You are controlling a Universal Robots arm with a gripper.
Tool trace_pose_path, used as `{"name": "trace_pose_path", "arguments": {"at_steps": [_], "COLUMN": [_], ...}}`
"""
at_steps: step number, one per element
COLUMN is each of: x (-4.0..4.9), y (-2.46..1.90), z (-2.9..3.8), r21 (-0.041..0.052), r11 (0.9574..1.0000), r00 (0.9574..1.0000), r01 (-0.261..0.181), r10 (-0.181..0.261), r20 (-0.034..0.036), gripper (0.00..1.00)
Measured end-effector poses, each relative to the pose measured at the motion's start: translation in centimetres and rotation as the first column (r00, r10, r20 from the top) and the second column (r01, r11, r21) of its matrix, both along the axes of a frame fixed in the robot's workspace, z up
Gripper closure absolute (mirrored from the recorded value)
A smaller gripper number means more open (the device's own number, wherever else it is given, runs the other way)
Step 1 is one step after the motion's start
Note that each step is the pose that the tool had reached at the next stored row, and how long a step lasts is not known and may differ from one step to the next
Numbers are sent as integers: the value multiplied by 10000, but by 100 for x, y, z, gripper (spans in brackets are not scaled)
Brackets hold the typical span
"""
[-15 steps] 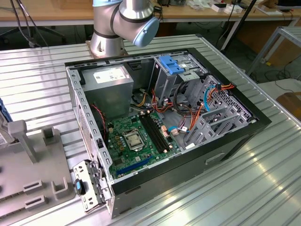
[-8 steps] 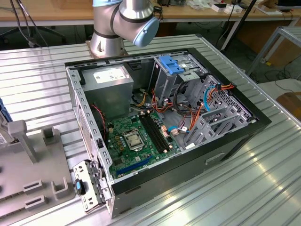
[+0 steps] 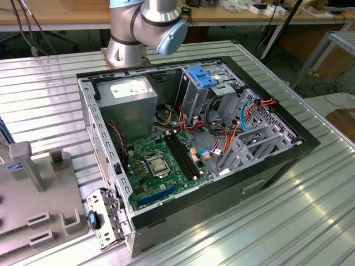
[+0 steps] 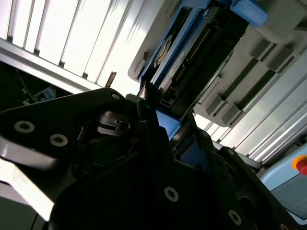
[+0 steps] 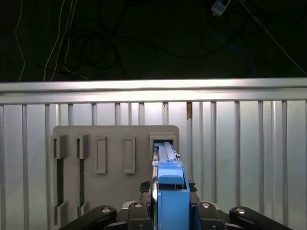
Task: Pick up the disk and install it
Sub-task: 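Pick up the disk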
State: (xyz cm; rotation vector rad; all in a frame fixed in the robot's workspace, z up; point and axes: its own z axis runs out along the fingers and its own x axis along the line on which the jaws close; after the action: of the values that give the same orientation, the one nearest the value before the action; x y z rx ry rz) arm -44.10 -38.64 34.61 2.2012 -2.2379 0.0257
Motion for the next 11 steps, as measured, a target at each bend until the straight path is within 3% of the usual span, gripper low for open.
{"name": "trace_pose_path", "arguments": {"at_steps": [4,5,9,10,11], "x": [0,0,0,0,0], "y": [0,0,0,0,0], "z": [201,281,501,637,695], "r21": [0,0,0,0,0], "r11": [10000,10000,10000,10000,10000], "r00": [10000,10000,10000,10000,10000], "r01": [-15,-20,-57,-85,-98], "r10": [15,20,57,85,98], "r20": [-1,-1,0,-1,-1], "gripper": [63,63,63,63,63]}}
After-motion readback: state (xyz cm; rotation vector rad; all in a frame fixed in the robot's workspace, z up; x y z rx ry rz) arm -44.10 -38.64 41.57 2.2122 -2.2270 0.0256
